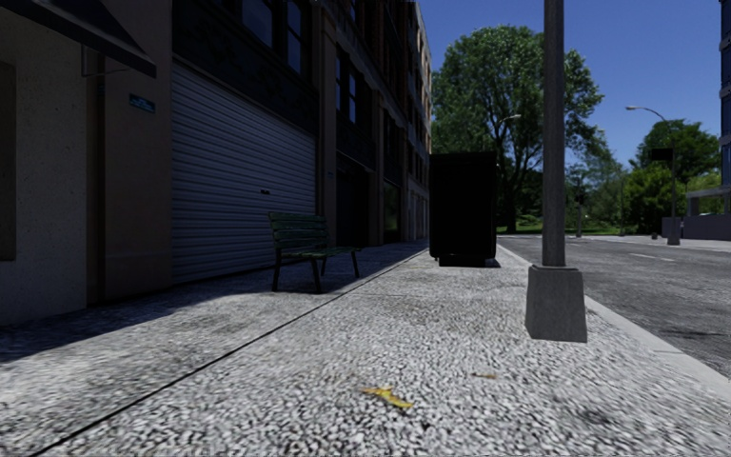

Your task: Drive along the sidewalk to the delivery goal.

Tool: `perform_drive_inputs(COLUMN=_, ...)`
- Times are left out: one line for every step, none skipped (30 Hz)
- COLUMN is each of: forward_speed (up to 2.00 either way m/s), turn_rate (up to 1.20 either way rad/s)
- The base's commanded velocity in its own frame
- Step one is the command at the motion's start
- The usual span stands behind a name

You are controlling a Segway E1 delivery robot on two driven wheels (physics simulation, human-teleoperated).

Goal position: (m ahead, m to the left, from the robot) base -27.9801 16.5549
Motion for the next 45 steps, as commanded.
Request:
perform_drive_inputs(forward_speed=0.00, turn_rate=0.62)
perform_drive_inputs(forward_speed=0.00, turn_rate=0.62)
perform_drive_inputs(forward_speed=0.00, turn_rate=0.62)
perform_drive_inputs(forward_speed=0.00, turn_rate=0.62)
perform_drive_inputs(forward_speed=0.00, turn_rate=0.62)
perform_drive_inputs(forward_speed=0.00, turn_rate=0.62)
perform_drive_inputs(forward_speed=0.00, turn_rate=0.62)
perform_drive_inputs(forward_speed=0.00, turn_rate=0.62)
perform_drive_inputs(forward_speed=0.00, turn_rate=0.62)
perform_drive_inputs(forward_speed=0.00, turn_rate=0.62)
perform_drive_inputs(forward_speed=0.00, turn_rate=0.62)
perform_drive_inputs(forward_speed=0.00, turn_rate=0.62)
perform_drive_inputs(forward_speed=0.00, turn_rate=0.62)
perform_drive_inputs(forward_speed=0.00, turn_rate=0.62)
perform_drive_inputs(forward_speed=0.00, turn_rate=0.62)
perform_drive_inputs(forward_speed=0.00, turn_rate=0.62)
perform_drive_inputs(forward_speed=0.00, turn_rate=0.62)
perform_drive_inputs(forward_speed=0.00, turn_rate=0.62)
perform_drive_inputs(forward_speed=0.00, turn_rate=0.62)
perform_drive_inputs(forward_speed=0.00, turn_rate=0.62)
perform_drive_inputs(forward_speed=0.00, turn_rate=0.62)
perform_drive_inputs(forward_speed=0.00, turn_rate=0.62)
perform_drive_inputs(forward_speed=0.00, turn_rate=0.62)
perform_drive_inputs(forward_speed=0.00, turn_rate=0.62)
perform_drive_inputs(forward_speed=0.00, turn_rate=0.62)
perform_drive_inputs(forward_speed=0.00, turn_rate=0.62)
perform_drive_inputs(forward_speed=0.00, turn_rate=0.62)
perform_drive_inputs(forward_speed=0.00, turn_rate=0.62)
perform_drive_inputs(forward_speed=0.00, turn_rate=0.62)
perform_drive_inputs(forward_speed=0.00, turn_rate=0.62)
perform_drive_inputs(forward_speed=0.00, turn_rate=0.62)
perform_drive_inputs(forward_speed=0.00, turn_rate=0.62)
perform_drive_inputs(forward_speed=0.00, turn_rate=0.62)
perform_drive_inputs(forward_speed=0.00, turn_rate=0.62)
perform_drive_inputs(forward_speed=0.00, turn_rate=0.62)
perform_drive_inputs(forward_speed=0.00, turn_rate=0.62)
perform_drive_inputs(forward_speed=0.00, turn_rate=0.62)
perform_drive_inputs(forward_speed=0.00, turn_rate=0.62)
perform_drive_inputs(forward_speed=0.00, turn_rate=0.62)
perform_drive_inputs(forward_speed=0.00, turn_rate=0.62)
perform_drive_inputs(forward_speed=0.00, turn_rate=0.62)
perform_drive_inputs(forward_speed=0.00, turn_rate=0.62)
perform_drive_inputs(forward_speed=0.00, turn_rate=0.62)
perform_drive_inputs(forward_speed=0.00, turn_rate=0.62)
perform_drive_inputs(forward_speed=0.00, turn_rate=0.62)
